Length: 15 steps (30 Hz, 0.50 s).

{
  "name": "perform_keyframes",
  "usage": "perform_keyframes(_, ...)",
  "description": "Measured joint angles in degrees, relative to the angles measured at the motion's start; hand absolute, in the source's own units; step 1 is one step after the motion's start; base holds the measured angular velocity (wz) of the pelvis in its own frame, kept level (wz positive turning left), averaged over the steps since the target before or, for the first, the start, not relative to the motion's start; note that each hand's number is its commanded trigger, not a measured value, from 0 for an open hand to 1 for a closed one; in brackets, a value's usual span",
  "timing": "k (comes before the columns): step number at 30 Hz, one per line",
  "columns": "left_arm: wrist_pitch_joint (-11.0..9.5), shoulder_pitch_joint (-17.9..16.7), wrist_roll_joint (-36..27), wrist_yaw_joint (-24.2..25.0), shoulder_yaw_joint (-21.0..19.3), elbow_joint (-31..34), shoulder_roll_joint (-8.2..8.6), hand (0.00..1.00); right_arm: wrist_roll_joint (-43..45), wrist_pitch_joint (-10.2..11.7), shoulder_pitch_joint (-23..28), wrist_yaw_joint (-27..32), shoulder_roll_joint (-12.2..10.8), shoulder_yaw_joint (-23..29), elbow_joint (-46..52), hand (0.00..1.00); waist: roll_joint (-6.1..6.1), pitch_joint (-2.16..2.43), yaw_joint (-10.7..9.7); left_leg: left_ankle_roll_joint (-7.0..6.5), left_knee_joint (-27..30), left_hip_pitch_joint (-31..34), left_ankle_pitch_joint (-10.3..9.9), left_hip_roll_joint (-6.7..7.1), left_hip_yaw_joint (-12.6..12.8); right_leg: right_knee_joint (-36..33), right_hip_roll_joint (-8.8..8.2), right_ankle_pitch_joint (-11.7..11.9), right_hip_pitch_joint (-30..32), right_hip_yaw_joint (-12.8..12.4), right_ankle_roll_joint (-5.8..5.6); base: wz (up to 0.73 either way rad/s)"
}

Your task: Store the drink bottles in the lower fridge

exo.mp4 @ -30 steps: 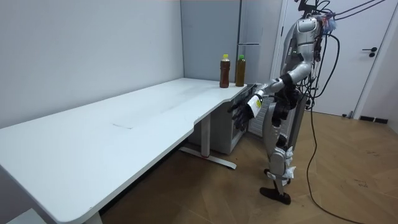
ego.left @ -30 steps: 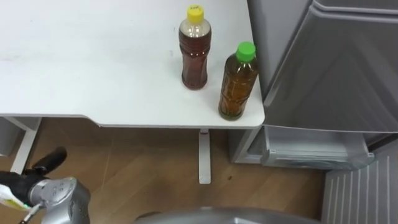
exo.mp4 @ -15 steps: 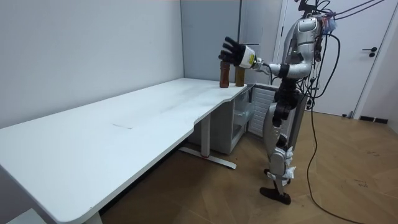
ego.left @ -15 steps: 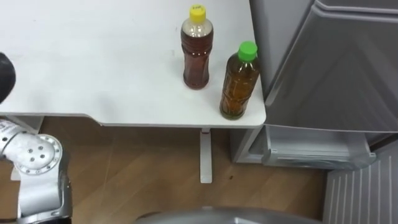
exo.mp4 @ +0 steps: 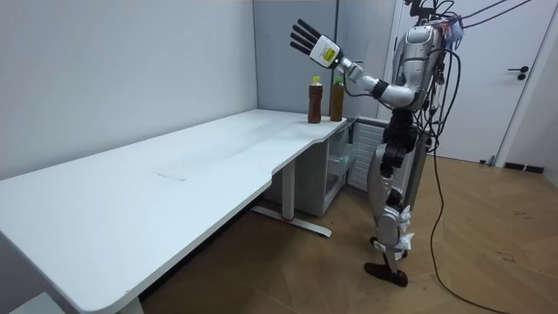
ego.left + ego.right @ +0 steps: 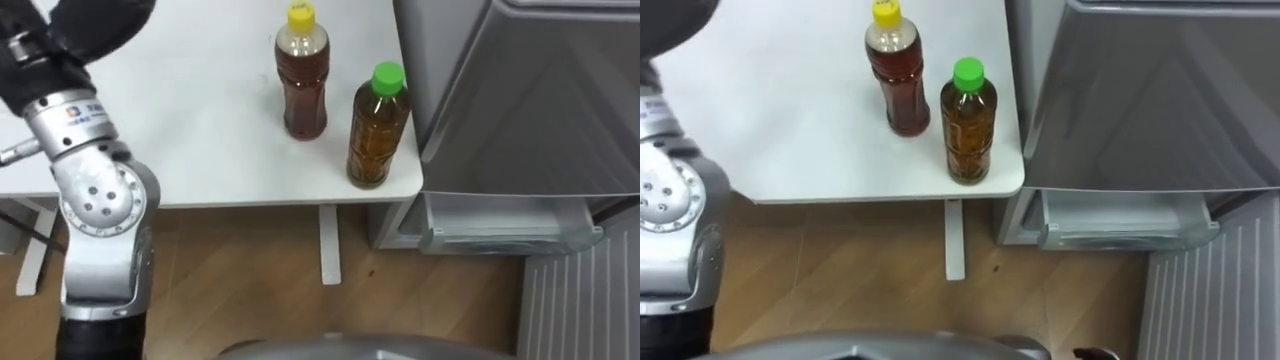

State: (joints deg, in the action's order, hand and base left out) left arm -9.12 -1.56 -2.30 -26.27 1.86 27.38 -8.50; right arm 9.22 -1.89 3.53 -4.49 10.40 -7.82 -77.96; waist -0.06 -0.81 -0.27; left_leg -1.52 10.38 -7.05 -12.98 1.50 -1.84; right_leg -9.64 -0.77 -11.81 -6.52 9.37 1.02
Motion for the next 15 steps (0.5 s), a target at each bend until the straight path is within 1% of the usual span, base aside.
perform_keyframes(1,0.0,0.4,-0.6,1.1,0.5,0.4,-0.01,0.00,0.3,0.0,-0.2,-0.1,0.0,0.0,-0.2,0.00,-0.02,0.02,-0.3,0.00,0.0,0.0,0.0,0.00,0.1,0.0,0.00,0.0,0.0,0.0,-0.01,0.00)
perform_keyframes(3,0.2,1.3,-4.0,5.6,2.5,1.2,-0.02,0.00,0.9,0.0,-0.6,-0.6,0.1,0.0,-0.2,0.00,-0.06,0.15,-1.1,0.00,0.0,0.0,0.0,-0.01,0.2,0.0,0.02,0.0,-0.3,-0.1,-0.01,0.00)
perform_keyframes(4,0.5,1.5,-4.9,6.8,2.9,1.2,-0.01,0.00,1.2,-0.1,-0.7,-0.6,0.1,0.1,-0.2,0.00,-0.07,0.15,-1.2,0.00,0.0,-0.1,0.0,-0.01,0.2,0.0,0.02,0.0,-0.3,-0.2,-0.01,-0.04)
perform_keyframes(6,2.0,1.8,-7.7,11.2,4.1,1.2,0.03,0.00,1.6,-0.2,-0.9,-0.8,0.1,0.1,-0.1,0.00,-0.10,0.16,-1.3,0.00,-0.1,-0.3,0.0,-0.01,0.2,0.0,0.05,0.0,-0.4,-0.9,-0.01,-0.09)
perform_keyframes(8,2.8,1.8,-9.6,14.5,4.3,1.2,0.01,0.00,1.7,-0.2,-1.0,-1.4,0.2,0.1,-0.1,0.00,-0.11,0.17,-1.5,0.00,-0.2,-0.4,0.0,-0.01,0.2,0.0,0.05,0.0,-0.4,-1.3,-0.01,-0.10)
perform_keyframes(11,2.9,1.8,-11.7,18.7,5.2,1.2,0.01,0.00,2.0,-0.1,-1.0,-2.1,0.3,0.1,-0.2,0.00,-0.11,0.17,-1.8,0.00,-0.3,-0.5,0.0,0.00,0.2,0.0,0.06,0.0,-0.4,-1.4,-0.02,-0.02)
perform_keyframes(15,3.0,2.0,-15.3,24.1,5.3,1.2,-0.11,0.00,2.6,-0.1,-1.2,-2.6,0.3,0.0,-0.2,0.00,0.00,0.23,-2.5,0.00,-0.7,-0.7,0.0,-0.06,0.2,0.0,0.14,0.0,-0.4,-1.4,-0.05,0.00)
